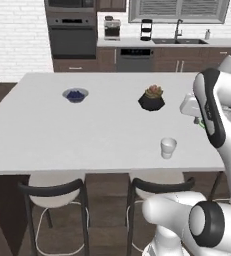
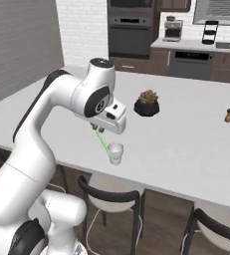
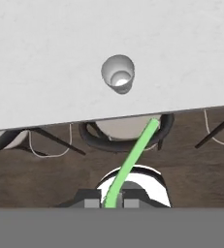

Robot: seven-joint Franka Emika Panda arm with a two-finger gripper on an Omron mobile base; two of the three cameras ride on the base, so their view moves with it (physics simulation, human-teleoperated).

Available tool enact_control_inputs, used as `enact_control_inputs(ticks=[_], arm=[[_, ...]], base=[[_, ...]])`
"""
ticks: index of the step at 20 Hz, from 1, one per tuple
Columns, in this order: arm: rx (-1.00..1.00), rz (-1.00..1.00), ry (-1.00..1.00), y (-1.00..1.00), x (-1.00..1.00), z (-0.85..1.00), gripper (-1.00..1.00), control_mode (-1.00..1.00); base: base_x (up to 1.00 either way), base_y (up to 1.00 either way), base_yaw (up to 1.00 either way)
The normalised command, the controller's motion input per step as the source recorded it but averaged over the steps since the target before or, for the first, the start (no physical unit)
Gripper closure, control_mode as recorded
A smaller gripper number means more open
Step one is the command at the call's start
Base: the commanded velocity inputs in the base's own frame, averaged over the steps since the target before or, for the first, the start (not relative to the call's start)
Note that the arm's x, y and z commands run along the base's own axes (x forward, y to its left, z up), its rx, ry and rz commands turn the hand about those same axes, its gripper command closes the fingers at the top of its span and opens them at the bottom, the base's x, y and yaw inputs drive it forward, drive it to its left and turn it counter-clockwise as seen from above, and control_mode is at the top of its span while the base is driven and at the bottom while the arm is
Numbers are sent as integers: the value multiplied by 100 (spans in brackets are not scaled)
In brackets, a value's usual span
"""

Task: Take a straw from the drawer in front and place it inside the glass cup on the dining counter.

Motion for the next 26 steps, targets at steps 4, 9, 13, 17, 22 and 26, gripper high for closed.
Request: enact_control_inputs(ticks=[4, 9, 13, 17, 22, 26], arm=[[0, 0, 0, 0, 0, 0, 100, 100], [0, 0, 0, 0, 0, 0, 100, 100], [5, -1, -6, 6, 8, 25, 100, -100], [18, 1, -26, 13, -6, 63, 100, -100], [20, 7, -33, 6, -3, 41, 100, -100], [20, 11, -36, 1, -3, 11, 100, -100]], base=[[98, 1, -24], [100, 18, -17], [34, 13, -4], [0, 0, 0], [0, 0, 0], [0, 0, 0]])
